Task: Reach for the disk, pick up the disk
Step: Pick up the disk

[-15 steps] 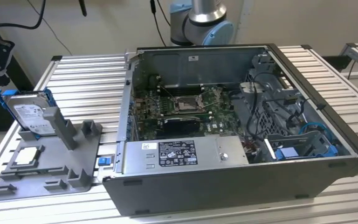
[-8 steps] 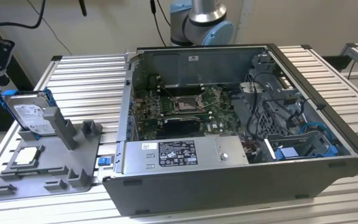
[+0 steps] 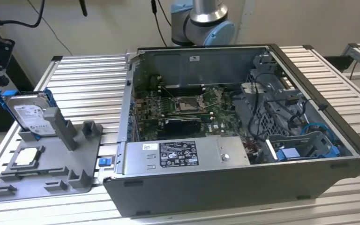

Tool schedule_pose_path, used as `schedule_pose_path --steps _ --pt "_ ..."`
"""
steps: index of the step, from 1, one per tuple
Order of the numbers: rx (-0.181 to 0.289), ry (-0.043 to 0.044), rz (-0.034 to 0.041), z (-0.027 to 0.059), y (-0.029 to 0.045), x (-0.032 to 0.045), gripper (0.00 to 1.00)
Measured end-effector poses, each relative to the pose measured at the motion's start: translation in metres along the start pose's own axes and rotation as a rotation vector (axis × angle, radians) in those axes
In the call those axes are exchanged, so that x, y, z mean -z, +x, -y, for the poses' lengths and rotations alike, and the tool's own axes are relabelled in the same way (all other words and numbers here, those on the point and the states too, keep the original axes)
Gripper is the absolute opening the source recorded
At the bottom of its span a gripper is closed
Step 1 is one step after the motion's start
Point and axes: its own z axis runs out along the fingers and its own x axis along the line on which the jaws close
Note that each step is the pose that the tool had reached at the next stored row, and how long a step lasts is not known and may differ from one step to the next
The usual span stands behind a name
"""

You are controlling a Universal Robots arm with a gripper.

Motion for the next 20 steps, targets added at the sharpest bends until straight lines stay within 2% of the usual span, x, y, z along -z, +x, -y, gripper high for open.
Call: schedule_pose_path --steps 20 --pt "0.337 0.0000 -0.0155 0.0000 0.0000 0.0000 0.00"
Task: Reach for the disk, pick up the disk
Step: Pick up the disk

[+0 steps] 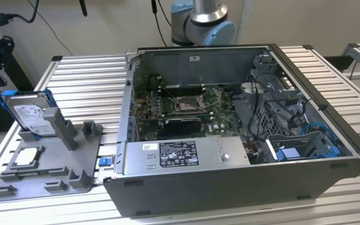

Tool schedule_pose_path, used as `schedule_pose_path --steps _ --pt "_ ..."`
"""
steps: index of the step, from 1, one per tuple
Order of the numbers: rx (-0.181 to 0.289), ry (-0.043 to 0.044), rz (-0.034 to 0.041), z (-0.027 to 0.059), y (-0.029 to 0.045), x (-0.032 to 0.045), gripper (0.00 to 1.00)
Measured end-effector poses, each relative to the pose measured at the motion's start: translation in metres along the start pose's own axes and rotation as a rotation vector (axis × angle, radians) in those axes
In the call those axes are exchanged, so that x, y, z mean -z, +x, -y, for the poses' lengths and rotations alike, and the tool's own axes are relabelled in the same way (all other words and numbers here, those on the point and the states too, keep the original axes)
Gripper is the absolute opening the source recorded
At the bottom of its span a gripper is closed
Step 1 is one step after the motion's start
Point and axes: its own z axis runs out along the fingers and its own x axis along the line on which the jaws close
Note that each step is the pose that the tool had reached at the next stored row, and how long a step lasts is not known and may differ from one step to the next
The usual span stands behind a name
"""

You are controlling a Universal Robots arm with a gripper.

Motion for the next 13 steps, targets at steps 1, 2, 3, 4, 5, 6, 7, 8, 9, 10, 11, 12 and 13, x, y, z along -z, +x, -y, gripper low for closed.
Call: schedule_pose_path --steps 1,2,3,4,5,6,7,8,9,10,11,12,13 --pt "0.018 0.0000 -0.0009 0.0000 0.0000 0.0000 0.00" --pt "0.037 0.0001 -0.0017 0.0000 0.0000 0.0000 0.00" --pt "0.054 0.0001 -0.0026 0.0000 0.0000 0.0000 0.00" --pt "0.073 0.0001 -0.0034 0.0000 0.0000 0.0000 0.00" --pt "0.091 0.0001 -0.0042 0.0000 0.0000 0.0000 0.00" --pt "0.108 0.0001 -0.0050 0.0001 0.0000 0.0000 0.00" --pt "0.127 0.0002 -0.0059 0.0001 0.0000 0.0000 0.00" --pt "0.145 0.0002 -0.0067 0.0000 0.0000 0.0000 0.00" --pt "0.163 0.0002 -0.0075 0.0000 0.0000 0.0000 0.00" --pt "0.181 0.0002 -0.0083 0.0000 0.0000 0.0000 0.00" --pt "0.201 0.0002 -0.0093 0.0001 0.0000 0.0000 0.00" --pt "0.219 0.0002 -0.0101 0.0001 0.0000 0.0000 0.00" --pt "0.237 0.0002 -0.0109 0.0000 0.0000 0.0000 0.00"
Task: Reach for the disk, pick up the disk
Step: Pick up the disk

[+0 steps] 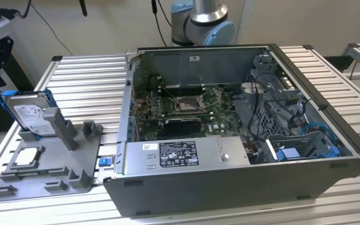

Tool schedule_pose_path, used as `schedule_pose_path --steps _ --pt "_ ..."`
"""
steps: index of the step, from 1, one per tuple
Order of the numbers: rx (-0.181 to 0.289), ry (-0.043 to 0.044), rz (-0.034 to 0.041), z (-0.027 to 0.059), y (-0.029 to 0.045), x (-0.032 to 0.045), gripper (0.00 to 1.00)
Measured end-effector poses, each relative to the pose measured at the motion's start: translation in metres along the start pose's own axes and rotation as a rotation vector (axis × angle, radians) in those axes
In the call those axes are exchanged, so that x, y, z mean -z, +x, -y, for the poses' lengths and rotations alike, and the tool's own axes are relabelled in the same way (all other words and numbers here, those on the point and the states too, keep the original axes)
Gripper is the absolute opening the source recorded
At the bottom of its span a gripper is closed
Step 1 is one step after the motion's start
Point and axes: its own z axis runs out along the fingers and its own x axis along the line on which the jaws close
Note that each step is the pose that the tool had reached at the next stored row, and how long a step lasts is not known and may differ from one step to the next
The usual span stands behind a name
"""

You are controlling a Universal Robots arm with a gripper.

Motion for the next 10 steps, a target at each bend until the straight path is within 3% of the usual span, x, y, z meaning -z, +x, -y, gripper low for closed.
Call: schedule_pose_path --steps 10 --pt "0.181 0.0002 -0.0082 0.0000 0.0000 0.0000 0.00"
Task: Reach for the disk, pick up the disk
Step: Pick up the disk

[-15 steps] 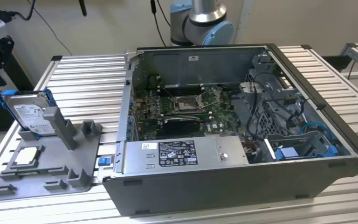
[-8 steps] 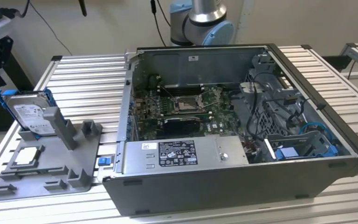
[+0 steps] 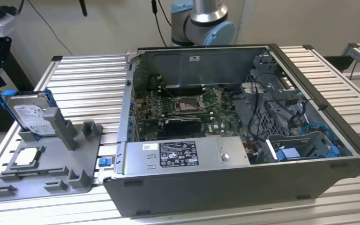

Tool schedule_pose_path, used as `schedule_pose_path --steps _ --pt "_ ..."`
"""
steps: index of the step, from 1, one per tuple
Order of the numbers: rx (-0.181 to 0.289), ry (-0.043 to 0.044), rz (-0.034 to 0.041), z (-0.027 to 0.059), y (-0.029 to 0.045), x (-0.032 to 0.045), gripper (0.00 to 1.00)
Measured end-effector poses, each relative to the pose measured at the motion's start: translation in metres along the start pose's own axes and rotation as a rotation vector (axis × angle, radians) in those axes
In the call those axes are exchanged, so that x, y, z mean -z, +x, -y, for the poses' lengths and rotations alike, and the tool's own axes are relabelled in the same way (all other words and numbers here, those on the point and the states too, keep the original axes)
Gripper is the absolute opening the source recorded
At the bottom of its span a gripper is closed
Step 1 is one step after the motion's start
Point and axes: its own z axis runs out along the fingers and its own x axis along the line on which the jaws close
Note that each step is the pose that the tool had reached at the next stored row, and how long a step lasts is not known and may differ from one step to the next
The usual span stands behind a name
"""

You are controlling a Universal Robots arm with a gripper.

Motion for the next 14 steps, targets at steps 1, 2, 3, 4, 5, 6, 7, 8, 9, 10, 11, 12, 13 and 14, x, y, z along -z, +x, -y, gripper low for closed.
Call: schedule_pose_path --steps 1,2,3,4,5,6,7,8,9,10,11,12,13,14 --pt "0.018 0.0003 -0.0006 0.0000 0.0000 0.0000 0.00" --pt "0.038 0.0007 -0.0012 0.0000 0.0000 0.0000 0.00" --pt "0.055 0.0012 -0.0016 0.0000 0.0000 0.0000 0.00" --pt "0.074 0.0018 -0.0021 0.0000 0.0000 0.0000 0.00" --pt "0.093 0.0026 -0.0024 0.0000 0.0000 0.0000 0.00" --pt "0.110 0.0034 -0.0026 0.0000 0.0000 0.0000 0.00" --pt "0.127 0.0045 -0.0027 0.0000 0.0000 -0.0001 0.00" --pt "0.143 0.0055 -0.0027 0.0001 -0.0001 -0.0001 0.00" --pt "0.157 0.0064 -0.0028 0.0000 -0.0001 -0.0002 0.00" --pt "0.171 0.0073 -0.0028 0.0000 -0.0001 -0.0002 0.00" --pt "0.186 0.0084 -0.0028 0.0000 -0.0001 -0.0003 0.00" --pt "0.202 0.0091 -0.0030 0.0000 -0.0001 -0.0004 0.00" --pt "0.218 0.0098 -0.0033 0.0000 -0.0001 -0.0004 0.00" --pt "0.234 0.0107 -0.0033 -0.0001 -0.0001 -0.0005 0.00"
